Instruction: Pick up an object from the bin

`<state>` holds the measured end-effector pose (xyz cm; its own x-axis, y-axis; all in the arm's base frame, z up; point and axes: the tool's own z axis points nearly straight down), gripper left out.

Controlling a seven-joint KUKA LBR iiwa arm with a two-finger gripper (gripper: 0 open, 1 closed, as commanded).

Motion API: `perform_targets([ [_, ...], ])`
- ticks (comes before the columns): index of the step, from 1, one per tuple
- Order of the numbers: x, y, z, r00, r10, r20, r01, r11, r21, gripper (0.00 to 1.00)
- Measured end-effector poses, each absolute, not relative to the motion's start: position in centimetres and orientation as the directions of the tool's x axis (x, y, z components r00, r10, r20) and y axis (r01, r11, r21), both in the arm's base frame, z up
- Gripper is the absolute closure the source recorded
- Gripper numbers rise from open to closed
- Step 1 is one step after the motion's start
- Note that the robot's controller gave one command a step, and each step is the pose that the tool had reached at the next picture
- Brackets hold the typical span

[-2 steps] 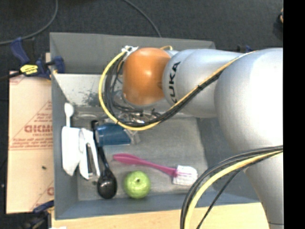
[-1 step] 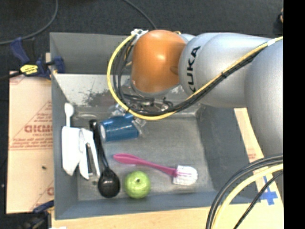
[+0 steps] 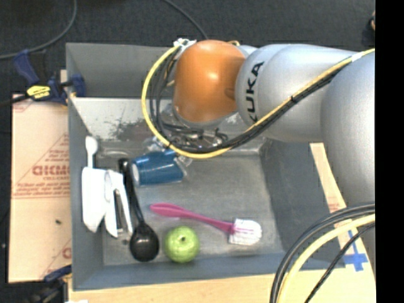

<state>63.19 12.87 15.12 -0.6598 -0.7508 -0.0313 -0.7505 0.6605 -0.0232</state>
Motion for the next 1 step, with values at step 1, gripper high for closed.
perform_targets([
  [1, 64.83, 10.10, 8.06, -0.539, -0.842, -0.021, -0.842, 0.539, -0.022, 1.00],
])
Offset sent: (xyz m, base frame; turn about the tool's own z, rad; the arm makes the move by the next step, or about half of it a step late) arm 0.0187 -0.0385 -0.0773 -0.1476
